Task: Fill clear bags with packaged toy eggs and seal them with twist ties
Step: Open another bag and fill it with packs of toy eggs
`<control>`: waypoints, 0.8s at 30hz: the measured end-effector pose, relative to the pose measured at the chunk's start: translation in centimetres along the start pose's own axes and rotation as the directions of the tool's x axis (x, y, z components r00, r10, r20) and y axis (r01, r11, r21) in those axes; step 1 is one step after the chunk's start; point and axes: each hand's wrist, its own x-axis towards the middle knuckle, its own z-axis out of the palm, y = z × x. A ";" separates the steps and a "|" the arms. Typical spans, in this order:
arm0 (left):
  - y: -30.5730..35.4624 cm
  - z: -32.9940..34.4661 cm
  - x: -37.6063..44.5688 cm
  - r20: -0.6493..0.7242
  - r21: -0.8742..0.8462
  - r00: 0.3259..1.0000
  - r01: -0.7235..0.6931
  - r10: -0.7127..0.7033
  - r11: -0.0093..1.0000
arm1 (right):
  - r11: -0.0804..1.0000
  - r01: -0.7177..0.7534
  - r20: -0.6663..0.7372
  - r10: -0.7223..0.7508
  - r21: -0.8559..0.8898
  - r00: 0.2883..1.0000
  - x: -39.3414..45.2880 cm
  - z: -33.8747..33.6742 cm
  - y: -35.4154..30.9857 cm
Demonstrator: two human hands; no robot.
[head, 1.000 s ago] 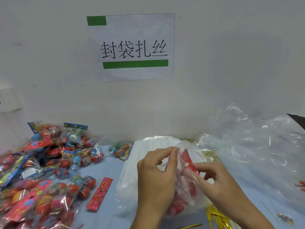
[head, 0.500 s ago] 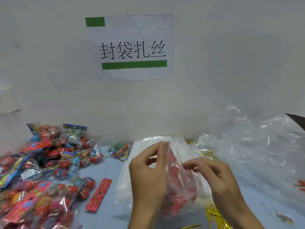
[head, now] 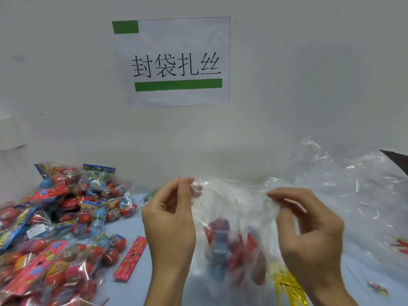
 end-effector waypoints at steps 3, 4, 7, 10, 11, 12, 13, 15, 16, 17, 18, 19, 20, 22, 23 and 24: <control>0.2 0.0 -0.4 0.000 0.001 0.999 0.040 -0.040 0.999 | 0.997 -0.077 0.016 0.077 -0.025 0.997 -0.4 0.2 0.1; 0.3 0.0 -0.4 0.013 -0.005 1.000 0.014 -0.014 1.000 | 0.997 -0.072 0.000 0.072 -0.019 0.997 -0.4 0.3 0.2; 0.4 -0.1 -0.3 0.130 -0.028 0.990 0.058 -0.054 0.998 | 0.986 -0.162 0.006 0.162 0.034 0.987 -0.5 0.3 0.5; -0.3 -0.4 -0.4 0.253 0.003 0.931 0.272 -0.264 0.962 | 0.957 -0.286 0.007 0.286 0.051 0.958 -0.6 0.0 1.0; -0.4 -0.7 -0.1 0.275 0.035 0.915 0.299 -0.296 0.954 | 0.951 -0.302 -0.005 0.303 0.065 0.953 -0.5 -0.1 1.1; -0.6 -1.4 0.3 0.308 0.078 0.902 0.293 -0.303 0.953 | 0.945 -0.316 -0.016 0.318 0.082 0.948 -0.3 -0.3 1.2; -0.6 -2.3 0.8 0.365 0.139 0.878 0.278 -0.311 0.950 | 0.939 -0.332 -0.025 0.335 0.096 0.942 -0.1 -0.4 1.4; -0.7 -4.2 1.5 0.573 0.322 0.732 0.214 -0.370 0.922 | 0.924 -0.365 -0.037 0.371 0.116 0.928 0.0 -0.6 1.7; -0.8 -4.9 1.5 0.662 0.427 0.610 0.172 -0.436 0.888 | 0.917 -0.379 -0.039 0.386 0.124 0.922 0.0 -0.7 1.8; -0.7 -5.2 1.2 0.710 0.502 0.498 0.136 -0.497 0.854 | 0.912 -0.389 -0.038 0.397 0.131 0.917 0.0 -0.7 1.9; -0.6 -5.1 0.8 0.732 0.540 0.433 0.103 -0.526 0.835 | 0.908 -0.394 -0.032 0.402 0.139 0.915 0.0 -0.7 1.9; -0.7 -4.7 0.4 0.728 0.554 0.432 0.086 -0.532 0.828 | 0.907 -0.395 -0.026 0.403 0.146 0.915 0.0 -0.7 1.9; -0.7 -4.1 0.0 0.710 0.558 0.472 0.076 -0.523 0.827 | 0.905 -0.397 -0.020 0.405 0.152 0.914 0.0 -0.7 2.0; -0.8 -3.0 -0.4 0.678 0.557 0.554 0.042 -0.483 0.830 | 0.896 -0.411 -0.012 0.419 0.171 0.908 -0.1 -0.7 2.1; -0.9 -2.7 -0.4 0.674 0.550 0.574 0.029 -0.464 0.835 | 0.887 -0.421 -0.008 0.430 0.188 0.903 0.0 -0.7 2.2; -1.0 -2.7 -0.3 0.677 0.538 0.582 0.024 -0.449 0.843 | 0.874 -0.434 -0.010 0.447 0.219 0.895 0.0 -0.8 2.4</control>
